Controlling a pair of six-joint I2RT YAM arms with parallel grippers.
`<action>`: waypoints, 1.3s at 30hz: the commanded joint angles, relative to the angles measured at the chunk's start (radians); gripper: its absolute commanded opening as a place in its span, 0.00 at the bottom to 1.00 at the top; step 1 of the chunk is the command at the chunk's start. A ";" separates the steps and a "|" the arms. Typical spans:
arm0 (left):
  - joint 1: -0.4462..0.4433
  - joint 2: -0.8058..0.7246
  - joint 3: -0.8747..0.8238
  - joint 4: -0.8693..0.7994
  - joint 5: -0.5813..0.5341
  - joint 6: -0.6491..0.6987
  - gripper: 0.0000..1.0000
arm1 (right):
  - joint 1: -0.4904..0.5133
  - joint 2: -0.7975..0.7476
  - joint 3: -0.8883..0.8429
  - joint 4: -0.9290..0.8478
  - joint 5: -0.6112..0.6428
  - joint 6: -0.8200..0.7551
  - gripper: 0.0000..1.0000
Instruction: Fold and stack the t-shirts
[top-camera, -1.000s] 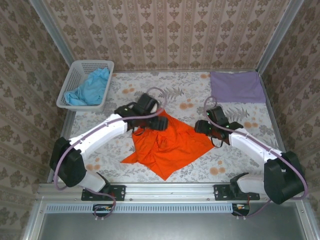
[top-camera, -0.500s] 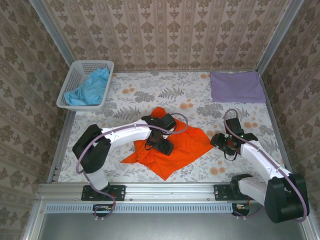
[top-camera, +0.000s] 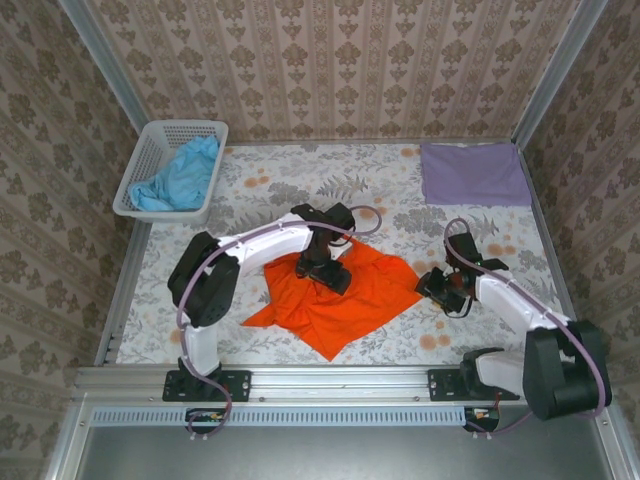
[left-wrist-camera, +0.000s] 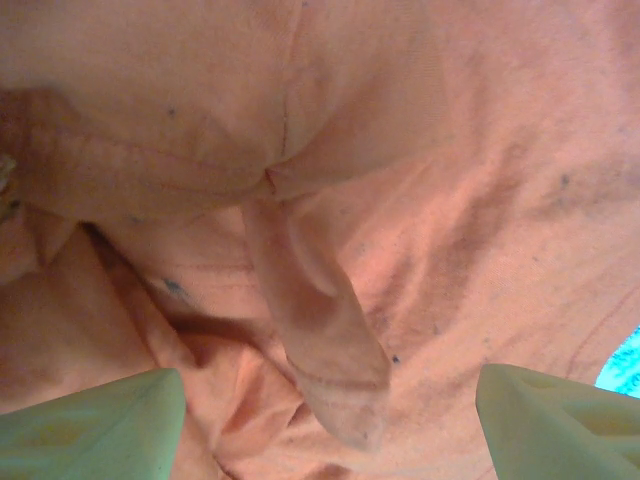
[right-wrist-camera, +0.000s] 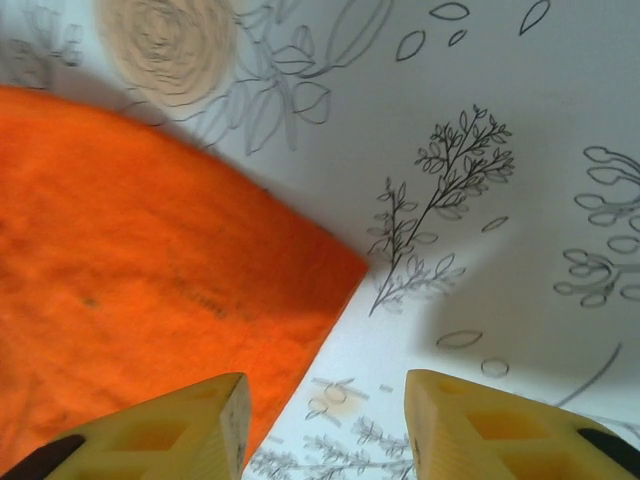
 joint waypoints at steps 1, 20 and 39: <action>-0.005 0.040 0.021 -0.027 0.052 0.034 0.77 | -0.006 0.075 0.033 0.043 -0.007 -0.006 0.43; 0.002 0.122 0.103 -0.060 0.029 0.057 0.15 | -0.005 0.086 0.041 0.126 0.059 -0.030 0.32; 0.040 -0.005 0.135 -0.078 -0.007 0.038 0.00 | -0.009 0.263 0.164 0.062 0.120 -0.040 0.29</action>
